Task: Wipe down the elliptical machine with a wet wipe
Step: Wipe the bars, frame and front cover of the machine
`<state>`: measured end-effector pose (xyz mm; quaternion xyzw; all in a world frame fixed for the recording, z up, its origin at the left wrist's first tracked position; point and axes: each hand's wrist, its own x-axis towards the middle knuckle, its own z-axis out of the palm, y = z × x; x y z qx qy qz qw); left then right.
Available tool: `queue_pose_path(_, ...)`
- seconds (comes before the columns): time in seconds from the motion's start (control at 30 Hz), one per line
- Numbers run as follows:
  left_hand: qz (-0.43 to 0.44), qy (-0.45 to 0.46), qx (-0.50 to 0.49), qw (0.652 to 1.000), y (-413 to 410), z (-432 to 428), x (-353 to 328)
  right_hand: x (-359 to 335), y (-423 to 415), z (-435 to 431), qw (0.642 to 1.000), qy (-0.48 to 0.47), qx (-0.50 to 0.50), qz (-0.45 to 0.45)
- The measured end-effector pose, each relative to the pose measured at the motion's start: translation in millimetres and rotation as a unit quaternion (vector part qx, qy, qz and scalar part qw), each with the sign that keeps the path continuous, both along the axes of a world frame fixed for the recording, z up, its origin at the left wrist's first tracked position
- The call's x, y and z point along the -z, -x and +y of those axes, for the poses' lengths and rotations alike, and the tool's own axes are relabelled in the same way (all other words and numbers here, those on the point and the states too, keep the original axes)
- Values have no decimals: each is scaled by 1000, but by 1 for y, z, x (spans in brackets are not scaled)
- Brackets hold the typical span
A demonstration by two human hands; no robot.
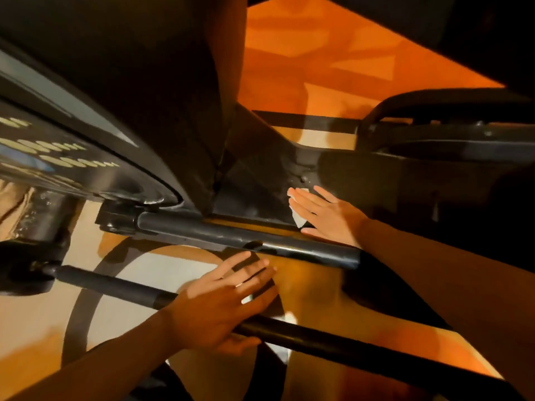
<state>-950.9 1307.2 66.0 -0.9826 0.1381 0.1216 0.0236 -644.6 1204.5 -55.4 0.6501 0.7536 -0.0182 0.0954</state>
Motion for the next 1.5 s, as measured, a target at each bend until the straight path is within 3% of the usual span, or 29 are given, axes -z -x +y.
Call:
queue_pose_path(0.1, -11, 4, -9, 1000, 4, -2, 3, -5, -5, -11, 995, 60, 61, 60)
queue_pose_path(0.2, -40, 20, -14, 999, 4, -1, 5, -18, -5, -24, 966, 85, 199, 142)
queue_pose_path(0.3, -44, 5, 3, 999, 1, -1, 2, -31, 12, -30, 890, 155, 393, 170)
queue_pose_path(0.43, -55, -8, 27, 998, -5, -2, -12, -33, 27, -39, 759, 123, 611, 187)
queue_pose_path(0.57, -94, -39, 80, 992, -6, -1, -17, -34, 28, -33, 705, 81, 688, 152)
queue_pose_path(0.63, -94, -51, 104, 989, -4, 1, -12, -35, 33, -20, 731, 103, 659, 140)
queue_pose_path(0.77, -64, -59, 154, 984, 0, 3, -2, -40, 57, 25, 843, 141, 455, 251)
queue_pose_path(0.87, -54, -43, 183, 981, 1, 6, 0, -42, 63, 31, 864, 155, 402, 260)
queue_pose_path(0.97, -64, -54, 191, 978, 1, 7, 2, -42, 44, -2, 844, 141, 482, 190)
queue_pose_path(1.1, -88, -51, 187, 977, 0, 8, 4, -51, 9, -55, 734, 170, 649, 103)
queue_pose_path(1.17, -85, -50, 175, 980, 1, 6, 5, -53, 10, -62, 716, 155, 673, 101)
queue_pose_path(1.23, -72, -56, 165, 982, 2, 5, 3, -50, 22, -51, 747, 127, 641, 120)
queue_pose_path(1.3, -70, -59, 167, 982, 2, 4, 4, -40, 34, -34, 826, 100, 528, 168)
queue_pose_path(1.37, -78, -62, 170, 980, 2, 5, 4, -28, 40, -24, 899, 146, 373, 175)
queue_pose_path(1.5, -83, -49, 164, 982, 0, 5, 5, -38, 34, -36, 932, 223, 263, 111)
